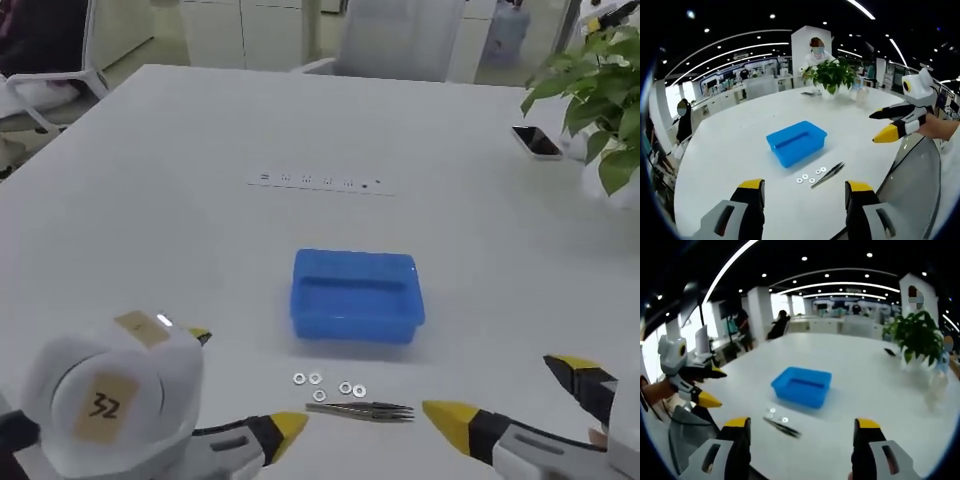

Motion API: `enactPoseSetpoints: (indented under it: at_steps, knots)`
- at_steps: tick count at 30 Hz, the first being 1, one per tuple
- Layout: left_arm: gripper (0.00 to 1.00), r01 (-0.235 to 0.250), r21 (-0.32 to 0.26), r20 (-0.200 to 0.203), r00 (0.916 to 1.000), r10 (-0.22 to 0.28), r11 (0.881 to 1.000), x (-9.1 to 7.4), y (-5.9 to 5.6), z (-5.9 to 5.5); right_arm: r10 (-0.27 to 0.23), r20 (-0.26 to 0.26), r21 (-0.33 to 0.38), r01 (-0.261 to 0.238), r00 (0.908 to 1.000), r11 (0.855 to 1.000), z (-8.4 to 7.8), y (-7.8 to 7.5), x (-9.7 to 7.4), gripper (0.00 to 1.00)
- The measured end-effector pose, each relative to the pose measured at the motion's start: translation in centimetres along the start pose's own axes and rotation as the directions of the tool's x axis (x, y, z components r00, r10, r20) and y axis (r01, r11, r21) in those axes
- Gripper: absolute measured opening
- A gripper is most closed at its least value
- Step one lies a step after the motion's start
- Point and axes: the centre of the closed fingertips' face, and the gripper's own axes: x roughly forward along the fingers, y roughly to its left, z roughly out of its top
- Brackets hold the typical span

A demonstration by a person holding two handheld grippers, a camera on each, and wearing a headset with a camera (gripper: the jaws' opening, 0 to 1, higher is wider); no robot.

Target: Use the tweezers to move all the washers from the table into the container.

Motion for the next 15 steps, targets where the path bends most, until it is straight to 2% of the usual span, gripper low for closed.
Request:
enactPoseSetpoints:
  at_steps: [2, 9, 15]
  knots:
    - [0.62, -0.006, 0.005, -0.034, 0.9994, 0.007, 1.000, 0.8, 0.3, -0.5, 0.008, -0.013, -0.008, -0.008, 0.9999, 1.000, -0.2, 0.3, 0.4, 0.82]
    - [0.48, 0.071, 0.074, -0.104, 0.9926, -0.063, 0.995, 3.5, -0.1, -1.9, 0.042, -0.065, -0.010, -0.043, 0.9970, 0.999, -1.5, 1.1, 1.6, 0.81]
    - [0.36, 0.135, 0.095, -0.137, 0.9830, -0.122, 0.986, 5.6, -0.7, -2.3, 0.071, -0.105, -0.002, -0.071, 0.9920, 0.997, -2.6, 1.7, 2.4, 0.81]
